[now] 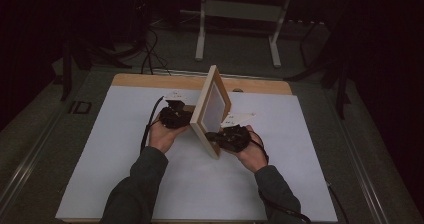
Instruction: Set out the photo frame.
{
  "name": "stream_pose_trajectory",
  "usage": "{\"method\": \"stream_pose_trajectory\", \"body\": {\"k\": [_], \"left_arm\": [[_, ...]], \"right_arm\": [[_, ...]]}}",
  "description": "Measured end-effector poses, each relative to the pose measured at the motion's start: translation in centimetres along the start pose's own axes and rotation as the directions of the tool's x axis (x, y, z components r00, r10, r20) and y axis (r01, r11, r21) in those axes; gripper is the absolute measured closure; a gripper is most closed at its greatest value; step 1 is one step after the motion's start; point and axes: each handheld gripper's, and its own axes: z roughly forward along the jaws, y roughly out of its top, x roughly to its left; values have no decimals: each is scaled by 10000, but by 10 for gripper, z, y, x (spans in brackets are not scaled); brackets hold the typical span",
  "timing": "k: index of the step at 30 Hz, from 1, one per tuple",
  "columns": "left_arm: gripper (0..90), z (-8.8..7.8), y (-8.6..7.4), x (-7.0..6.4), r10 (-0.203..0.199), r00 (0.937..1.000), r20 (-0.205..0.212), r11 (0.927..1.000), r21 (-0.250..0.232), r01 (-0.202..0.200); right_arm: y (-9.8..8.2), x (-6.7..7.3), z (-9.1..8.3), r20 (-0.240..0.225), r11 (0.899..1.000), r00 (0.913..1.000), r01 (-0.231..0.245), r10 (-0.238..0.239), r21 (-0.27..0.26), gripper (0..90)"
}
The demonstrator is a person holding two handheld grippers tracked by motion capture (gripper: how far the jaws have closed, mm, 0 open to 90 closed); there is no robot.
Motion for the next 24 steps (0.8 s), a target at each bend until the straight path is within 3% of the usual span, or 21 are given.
{"method": "stream_pose_trajectory", "body": {"k": [8,12,21,24], "left_arm": [[836,-10,0,1,-234,9991,-358,9995,-242,225],[808,-17,1,3,-400,9984,-407,9986,-357,386],[706,-32,1,0,-343,9990,-274,9989,-318,334],[670,-36,2,1,-411,9982,-442,9987,-314,397]], "right_arm": [[0,1,1,81,9990,9995,314,-317,308,844],[-2,-1,-1,177,9992,9996,232,-238,312,812],[-7,-7,-6,272,9993,9996,65,-75,372,726],[-9,-8,-7,332,9992,9994,-10,-3,399,688]]}}
